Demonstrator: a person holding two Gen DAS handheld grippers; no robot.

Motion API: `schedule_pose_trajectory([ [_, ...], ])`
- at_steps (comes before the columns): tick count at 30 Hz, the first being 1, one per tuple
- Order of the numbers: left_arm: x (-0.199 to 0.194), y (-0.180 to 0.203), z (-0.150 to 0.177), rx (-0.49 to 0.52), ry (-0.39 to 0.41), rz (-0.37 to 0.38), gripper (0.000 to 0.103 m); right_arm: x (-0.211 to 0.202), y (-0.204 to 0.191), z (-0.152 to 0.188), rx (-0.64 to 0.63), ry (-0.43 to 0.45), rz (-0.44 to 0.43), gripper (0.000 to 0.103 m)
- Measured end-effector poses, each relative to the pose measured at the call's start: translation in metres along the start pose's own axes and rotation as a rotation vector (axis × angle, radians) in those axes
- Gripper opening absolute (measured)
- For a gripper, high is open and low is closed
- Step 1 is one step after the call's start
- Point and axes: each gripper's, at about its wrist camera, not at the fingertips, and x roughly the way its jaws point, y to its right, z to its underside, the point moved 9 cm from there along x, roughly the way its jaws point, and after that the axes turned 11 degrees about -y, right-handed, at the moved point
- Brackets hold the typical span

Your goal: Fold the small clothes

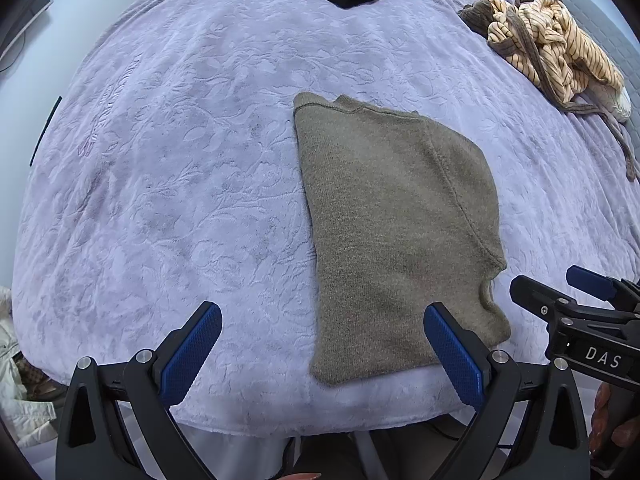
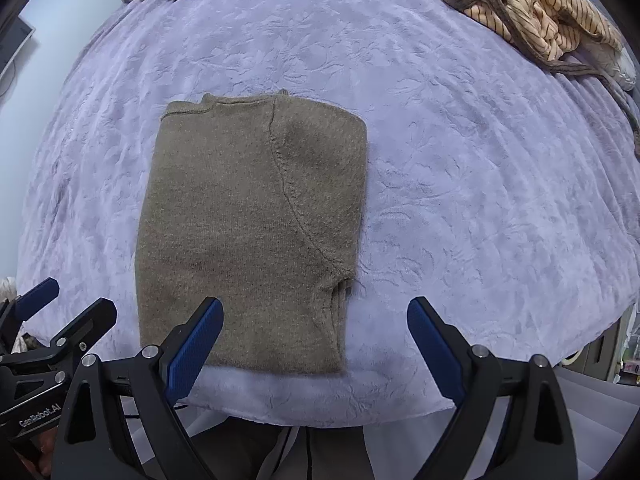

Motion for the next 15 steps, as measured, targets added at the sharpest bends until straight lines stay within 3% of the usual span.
schedule_pose_trajectory([
  [15,0.0002,0.0002,-0.0006,0.000,-0.002,0.000,0.101,-0.0005,0.0016,-0.0016,0.001,-0.004,0.008,0.095],
])
